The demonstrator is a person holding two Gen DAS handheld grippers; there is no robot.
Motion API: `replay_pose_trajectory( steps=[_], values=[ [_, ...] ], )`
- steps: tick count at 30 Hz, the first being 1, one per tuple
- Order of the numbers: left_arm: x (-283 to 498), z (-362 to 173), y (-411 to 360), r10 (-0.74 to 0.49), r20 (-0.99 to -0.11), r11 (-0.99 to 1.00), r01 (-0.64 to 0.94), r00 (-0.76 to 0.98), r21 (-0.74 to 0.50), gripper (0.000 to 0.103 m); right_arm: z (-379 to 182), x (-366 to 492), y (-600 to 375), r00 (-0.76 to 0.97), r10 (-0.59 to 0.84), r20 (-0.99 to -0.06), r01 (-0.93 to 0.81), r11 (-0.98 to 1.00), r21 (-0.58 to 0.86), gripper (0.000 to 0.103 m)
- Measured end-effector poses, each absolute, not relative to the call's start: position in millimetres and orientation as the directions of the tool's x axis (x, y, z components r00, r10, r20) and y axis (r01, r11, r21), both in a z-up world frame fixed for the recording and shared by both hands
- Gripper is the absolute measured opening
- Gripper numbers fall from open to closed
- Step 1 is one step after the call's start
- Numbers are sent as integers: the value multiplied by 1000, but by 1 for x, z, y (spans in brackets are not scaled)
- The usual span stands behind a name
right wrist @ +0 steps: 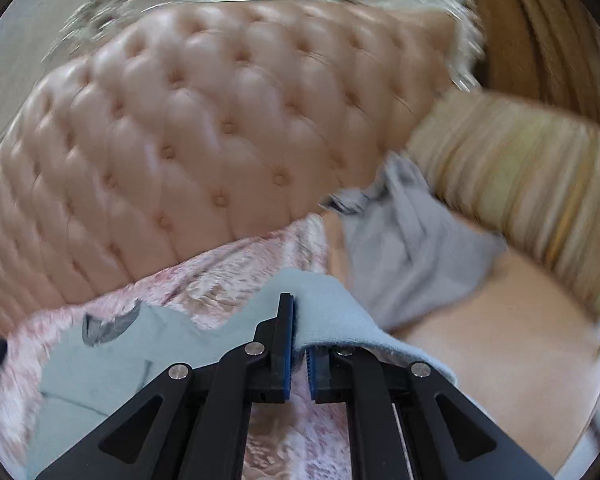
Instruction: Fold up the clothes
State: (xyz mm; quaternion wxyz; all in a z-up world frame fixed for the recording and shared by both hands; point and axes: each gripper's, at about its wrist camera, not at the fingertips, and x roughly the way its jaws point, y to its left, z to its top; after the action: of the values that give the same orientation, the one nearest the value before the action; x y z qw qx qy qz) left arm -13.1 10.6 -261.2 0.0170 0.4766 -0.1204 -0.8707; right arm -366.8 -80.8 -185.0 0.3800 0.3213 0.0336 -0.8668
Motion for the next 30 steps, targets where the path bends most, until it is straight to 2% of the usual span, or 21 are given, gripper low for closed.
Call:
replay_pose_trajectory(
  steps=[3,6,9,10,13,20,22,23,25,27,28,30],
  values=[
    [-9,-262,11,-133,-820,-971,-93,-556,221,18,-161,-349,-111,-488,-663,-568,751,-650,114,5],
    [-7,-262,8,-114,-817,-976,-89,-566,198,17,-137,-314,-181,-414,-657,-630,863,-503,-43,5],
    [-9,-261,2,-85,-816,-986,-67,-571,150,18,-135,-273,-239,-406,-617,-674,906,-369,-208,5],
    [-10,-260,0,-75,-815,-989,-59,-574,133,18,-140,-249,-263,-411,-601,-685,911,-303,-280,5],
    [-2,-252,-6,-48,-800,-994,-51,-598,98,18,-168,-193,-312,-392,-564,-727,915,-154,-374,5],
    [29,-235,-32,-19,-767,-999,-16,-641,38,18,-270,-119,-353,-433,-437,-788,861,58,-505,6],
    [34,-238,-42,-19,-769,-1000,15,-638,12,18,-288,-103,-353,-456,-426,-782,831,112,-545,15],
    [36,-239,-46,-17,-770,-1000,27,-638,-1,18,-292,-96,-349,-471,-435,-768,808,137,-573,33],
    [39,-240,-50,-13,-769,-999,44,-639,-20,18,-300,-81,-340,-499,-454,-739,758,186,-626,42],
    [41,-239,-50,-12,-765,-998,49,-644,-25,18,-293,-76,-331,-484,-475,-735,761,188,-621,57],
    [41,-238,-49,-13,-762,-998,49,-648,-25,18,-283,-77,-322,-451,-496,-742,792,161,-589,61],
    [42,-237,-49,-14,-758,-998,50,-652,-25,18,-263,-81,-305,-385,-541,-748,849,111,-517,77]
  ],
)
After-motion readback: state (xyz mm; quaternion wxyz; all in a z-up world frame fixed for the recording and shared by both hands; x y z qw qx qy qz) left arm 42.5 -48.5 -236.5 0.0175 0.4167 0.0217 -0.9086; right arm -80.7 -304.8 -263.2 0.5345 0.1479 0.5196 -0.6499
